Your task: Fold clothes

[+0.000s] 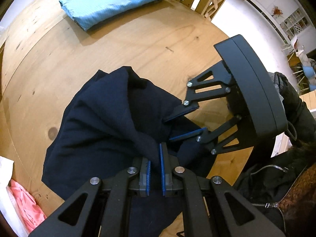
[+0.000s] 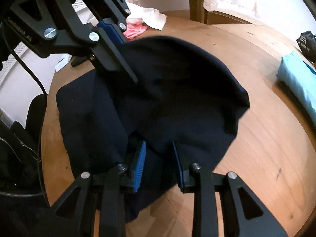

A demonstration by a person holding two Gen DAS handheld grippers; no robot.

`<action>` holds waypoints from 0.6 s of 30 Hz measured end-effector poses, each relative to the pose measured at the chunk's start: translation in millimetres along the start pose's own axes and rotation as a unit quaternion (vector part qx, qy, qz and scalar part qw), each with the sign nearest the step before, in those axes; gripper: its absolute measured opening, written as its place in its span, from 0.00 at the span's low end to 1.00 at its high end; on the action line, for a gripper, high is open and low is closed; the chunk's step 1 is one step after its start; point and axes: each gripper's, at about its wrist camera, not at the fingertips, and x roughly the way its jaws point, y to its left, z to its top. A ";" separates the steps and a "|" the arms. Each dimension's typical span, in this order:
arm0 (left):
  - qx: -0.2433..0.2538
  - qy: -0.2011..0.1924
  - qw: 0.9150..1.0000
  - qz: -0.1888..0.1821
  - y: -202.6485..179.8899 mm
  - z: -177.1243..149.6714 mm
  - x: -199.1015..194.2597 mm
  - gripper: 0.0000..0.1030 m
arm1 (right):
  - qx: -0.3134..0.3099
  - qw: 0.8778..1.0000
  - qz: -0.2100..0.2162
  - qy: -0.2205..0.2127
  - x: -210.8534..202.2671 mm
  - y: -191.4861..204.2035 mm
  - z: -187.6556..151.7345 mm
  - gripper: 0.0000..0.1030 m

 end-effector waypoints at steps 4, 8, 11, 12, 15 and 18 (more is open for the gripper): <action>-0.002 -0.010 1.000 -0.001 7.2 4.2 -4.3 0.07 | 0.038 0.999 0.008 -0.003 6.3 -11.3 5.4 0.08; -0.001 -0.020 1.000 -0.003 11.6 5.0 -13.4 0.07 | 0.094 0.993 0.065 -0.014 11.8 -24.7 9.1 0.06; 0.001 -0.025 1.000 -0.008 14.7 7.8 -16.6 0.07 | 0.165 0.969 0.182 -0.032 20.9 -37.8 10.9 0.06; 0.000 -0.026 1.000 -0.013 15.8 9.3 -15.1 0.07 | 0.187 0.960 0.206 -0.029 25.1 -43.2 6.5 0.08; 0.000 -0.031 0.999 -0.024 17.8 13.5 -9.4 0.07 | 0.250 0.931 0.265 -0.016 35.9 -60.1 -10.5 0.10; -0.002 -0.039 0.999 -0.027 21.2 9.2 -13.8 0.08 | 0.274 0.923 0.266 -0.041 20.2 -73.2 -29.4 0.30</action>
